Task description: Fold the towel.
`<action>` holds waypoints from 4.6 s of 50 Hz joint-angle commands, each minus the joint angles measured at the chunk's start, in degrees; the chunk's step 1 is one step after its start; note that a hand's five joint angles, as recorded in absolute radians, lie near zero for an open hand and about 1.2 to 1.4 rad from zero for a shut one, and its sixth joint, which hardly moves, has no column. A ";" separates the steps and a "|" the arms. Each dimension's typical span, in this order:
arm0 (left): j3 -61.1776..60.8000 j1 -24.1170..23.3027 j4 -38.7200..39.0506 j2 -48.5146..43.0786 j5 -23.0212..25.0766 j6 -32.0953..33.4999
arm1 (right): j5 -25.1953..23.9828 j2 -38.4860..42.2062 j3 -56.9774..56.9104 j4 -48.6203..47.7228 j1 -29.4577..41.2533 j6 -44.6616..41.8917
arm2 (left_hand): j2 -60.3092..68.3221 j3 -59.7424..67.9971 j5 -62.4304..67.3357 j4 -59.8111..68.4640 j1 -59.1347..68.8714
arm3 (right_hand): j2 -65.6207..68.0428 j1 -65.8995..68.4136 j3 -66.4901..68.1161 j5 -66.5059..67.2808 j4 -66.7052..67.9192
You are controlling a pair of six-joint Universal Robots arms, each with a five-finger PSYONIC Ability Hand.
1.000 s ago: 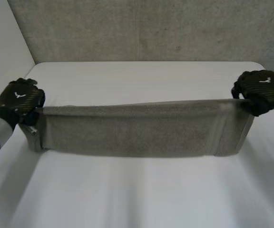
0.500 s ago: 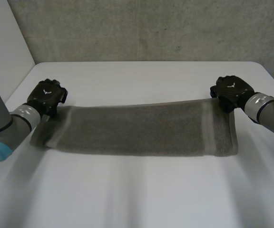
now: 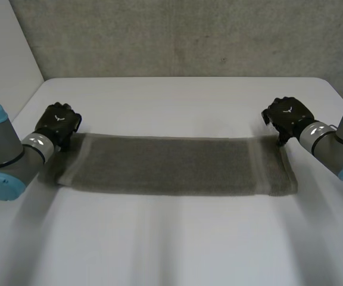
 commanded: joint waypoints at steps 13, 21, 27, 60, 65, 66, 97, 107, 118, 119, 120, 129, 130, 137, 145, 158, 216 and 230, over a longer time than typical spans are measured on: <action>-17.92 -0.10 -1.37 23.75 -0.88 -11.35 | 1.48 -26.71 23.70 -1.59 -0.69 8.98 | -3.84 -3.31 -1.93 -3.76 -3.19 | -23.28 -22.81 -3.02 -20.92 -4.35; -28.03 -0.28 0.47 28.34 -0.88 -14.53 | 1.74 -29.01 34.61 1.31 -0.69 8.64 | -3.84 -3.31 -1.93 -3.76 -3.19 | -21.86 -21.40 -3.02 -19.51 -4.35; -31.74 -1.42 3.46 28.43 -0.88 -14.53 | 1.30 -26.65 38.49 0.27 -0.87 8.29 | -3.84 -3.31 -1.93 -3.76 -3.19 | -17.32 -16.86 -3.02 -14.96 -4.35; -33.23 -1.86 5.14 28.69 -1.06 -14.53 | -1.07 -17.49 37.79 -8.79 -8.15 7.85 | -4.01 -3.31 -2.10 -3.76 -3.36 | 46.72 47.19 -3.02 49.08 -4.35; -33.32 -1.69 5.14 28.69 -1.06 -14.53 | -2.12 -19.16 37.62 -7.22 -13.24 4.69 | -4.51 -3.31 -2.60 -3.76 -3.86 | 46.72 47.19 -3.02 49.08 -4.35; -33.32 -1.68 5.14 28.69 -1.06 -14.53 | -2.73 -19.86 37.27 -6.51 -15.96 3.29 | -4.52 -3.31 -2.60 -3.76 -3.86 | 46.72 47.19 -3.02 49.08 -4.35; -33.41 -1.86 5.14 28.61 -1.41 -14.53 | 6.05 -15.39 2.19 9.40 25.50 4.86 | -7.04 -3.31 -5.13 -3.76 -6.38 | 46.72 47.19 -3.02 49.08 -4.35; -33.41 -1.95 5.14 28.61 -1.41 -14.53 | 6.84 -2.03 -2.29 3.87 40.00 4.86 | -7.38 -3.31 -5.46 -3.76 -6.72 | 46.72 47.19 -3.02 49.08 -4.35; -33.06 -2.74 5.14 28.61 -1.50 -14.53 | 8.42 -0.80 -1.41 -1.23 41.85 5.03 | -10.40 -3.31 -8.49 -3.76 -9.74 | -23.28 -22.81 -3.02 -20.92 -4.35; -32.89 -3.00 5.05 28.61 -1.50 -14.53 | 9.03 -2.63 -0.19 -1.32 41.67 5.21 | -11.40 -3.31 -9.49 -3.76 -10.75 | -23.28 -22.81 -3.02 -20.92 -4.35; -32.88 -3.00 5.05 28.61 -1.50 -14.53 | 9.65 -4.56 1.21 -1.32 41.15 5.47 | -11.41 -3.31 -9.50 -3.76 -10.76 | -23.28 -22.81 -3.02 -20.92 -4.35; -30.25 -10.37 4.08 28.69 -1.67 -15.05 | 10.80 -15.12 10.72 -1.32 34.11 9.43 | -14.94 -3.31 -13.03 -3.76 -14.29 | -23.28 -22.81 -3.02 -20.92 -4.35; -29.90 -12.21 3.91 28.78 -1.76 -15.66 | 10.80 -17.04 13.07 -1.23 32.29 10.12 | -15.11 -3.31 -13.20 -3.76 -14.46 | -23.28 -22.81 -3.02 -20.92 -4.35; -29.02 -18.20 3.20 29.66 -1.67 -19.88 | 9.92 -23.83 24.08 -1.32 23.74 11.19 | -15.79 -3.31 -13.87 -3.76 -15.13 | -23.28 -22.81 -3.02 -20.92 -4.35; -24.64 -24.53 3.64 24.76 -1.85 -22.53 | 7.98 -25.41 34.45 -3.43 16.97 10.92 | -15.28 -3.31 -13.37 -3.76 -14.63 | -23.28 -22.81 -3.02 -20.92 -4.35; -14.35 -27.08 3.29 11.39 -4.92 -22.26 | 7.28 -24.36 41.31 -10.19 14.95 11.27 | -14.44 -3.31 -12.53 -3.76 -13.79 | -23.28 -22.81 -3.02 -20.92 -4.35; -28.84 -19.09 3.47 22.45 -21.45 -22.70 | 3.06 -21.45 46.49 -17.67 12.67 11.19 | -15.62 -3.31 -13.71 -3.76 -14.96 | 46.72 47.19 -3.02 49.08 -4.35; -30.07 -19.26 3.64 27.28 -21.36 -22.61 | -7.31 -31.82 45.96 -2.99 -5.00 3.28 | -22.17 -3.31 -20.26 -3.76 -21.52 | 46.72 47.19 -3.02 49.08 -4.35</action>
